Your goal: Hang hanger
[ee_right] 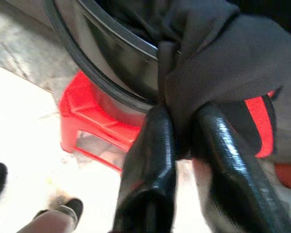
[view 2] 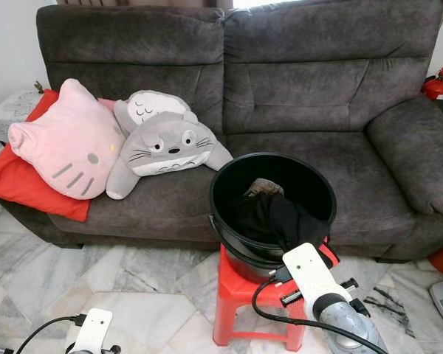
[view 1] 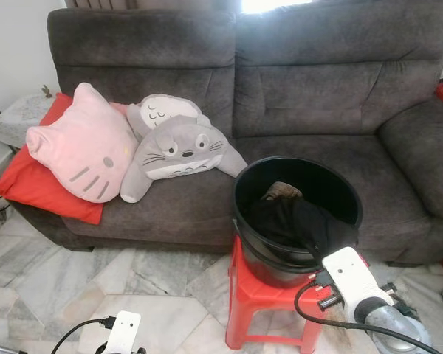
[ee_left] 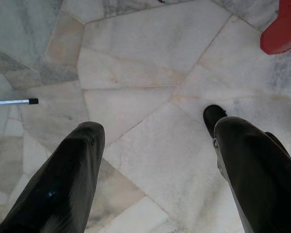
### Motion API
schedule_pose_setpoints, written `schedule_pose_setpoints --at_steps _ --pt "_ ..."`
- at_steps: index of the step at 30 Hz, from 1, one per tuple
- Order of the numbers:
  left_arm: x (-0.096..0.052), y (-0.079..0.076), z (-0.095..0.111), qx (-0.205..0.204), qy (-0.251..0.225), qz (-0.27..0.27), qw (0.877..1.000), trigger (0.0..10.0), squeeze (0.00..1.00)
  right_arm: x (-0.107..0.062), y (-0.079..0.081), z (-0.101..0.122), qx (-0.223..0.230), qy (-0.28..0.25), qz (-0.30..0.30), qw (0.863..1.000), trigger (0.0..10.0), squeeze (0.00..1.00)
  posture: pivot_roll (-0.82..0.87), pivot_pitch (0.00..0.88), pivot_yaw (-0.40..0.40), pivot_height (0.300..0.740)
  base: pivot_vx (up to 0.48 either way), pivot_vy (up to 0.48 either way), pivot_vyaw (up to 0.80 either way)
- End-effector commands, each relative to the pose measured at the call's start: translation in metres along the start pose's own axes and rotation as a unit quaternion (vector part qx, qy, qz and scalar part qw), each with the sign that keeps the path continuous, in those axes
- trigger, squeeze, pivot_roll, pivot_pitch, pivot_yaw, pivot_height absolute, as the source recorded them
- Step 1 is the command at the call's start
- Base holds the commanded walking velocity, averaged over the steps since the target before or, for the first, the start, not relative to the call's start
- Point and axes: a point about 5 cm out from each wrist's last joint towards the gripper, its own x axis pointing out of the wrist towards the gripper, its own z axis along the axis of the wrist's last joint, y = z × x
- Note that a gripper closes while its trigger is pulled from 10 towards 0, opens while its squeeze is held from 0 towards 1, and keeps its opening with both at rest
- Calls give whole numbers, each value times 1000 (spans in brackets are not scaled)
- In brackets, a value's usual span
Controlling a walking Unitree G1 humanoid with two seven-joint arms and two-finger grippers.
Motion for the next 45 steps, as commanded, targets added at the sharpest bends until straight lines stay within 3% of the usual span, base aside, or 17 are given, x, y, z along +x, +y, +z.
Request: schedule_pose_setpoints --at_steps 1,9,14,21,24,26,30,32,34,35,36,37,41,43,44,45 --pt "0 3 -3 7 5 1 1000 10000 0 -4 1 5 0 -15 11 1000 10000 1000 -315 0 62 740 0 0 0" --pt "0 4 -3 9 6 1 1000 10000 0 -9 10 3 -4 -11 64 998 10000 1000 -316 0 62 740 0 0 0" --pt "0 3 -3 11 7 0 1000 10000 0 -14 18 -12 -20 33 105 994 10000 1000 -316 0 62 740 0 0 0" --pt "0 4 -3 13 7 0 1000 10000 0 -15 15 -16 -40 45 104 993 10000 1000 -315 0 61 740 0 0 0" --pt "0 4 -3 13 7 0 1000 10000 0 -13 5 -9 -17 24 60 998 10000 1000 -316 0 61 740 0 0 0" --pt "0 4 -3 14 7 1 1000 10000 0 -15 -8 5 22 -38 18 999 10000 1000 -316 0 61 740 0 0 0" --pt "0 4 -3 15 7 1 1000 10000 0 -21 -12 17 48 -92 10 995 10000 1000 -321 0 64 740 0 0 0" --pt "0 5 -4 17 8 2 1000 10000 0 -34 -14 33 99 -169 0 981 10000 1000 -326 0 65 740 0 0 0" --pt "0 5 -4 18 8 3 1000 10000 0 -39 -14 34 123 -190 0 974 10000 996 -326 0 65 740 0 0 0" --pt "0 5 -4 18 8 3 1000 10000 0 -41 -14 34 140 -199 1 970 10000 706 -331 0 66 740 0 0 0" --pt "0 5 -4 19 8 3 1000 10000 0 -42 -14 33 153 -205 1 967 10000 706 -331 0 66 740 0 0 0" --pt "0 5 -4 20 8 3 1000 10000 0 -44 -16 25 172 -205 -12 964 10000 0 -331 0 67 740 0 0 0" --pt "0 5 -3 21 8 2 1000 10000 0 -39 -36 -3 208 -153 -94 962 10000 0 -333 0 71 740 0 0 0" --pt "0 5 -3 22 7 3 1000 10000 0 -33 -57 -29 243 -91 -178 949 10000 0 -332 0 71 740 0 0 0" --pt "0 5 -3 22 7 3 1000 10000 0 -32 -69 -46 262 -57 -230 936 10000 0 -332 0 71 740 0 0 0" --pt "0 5 -3 22 7 3 1000 10000 0 -32 -69 -46 262 -57 -230 936 10000 0 -332 0 71 740 0 0 0"
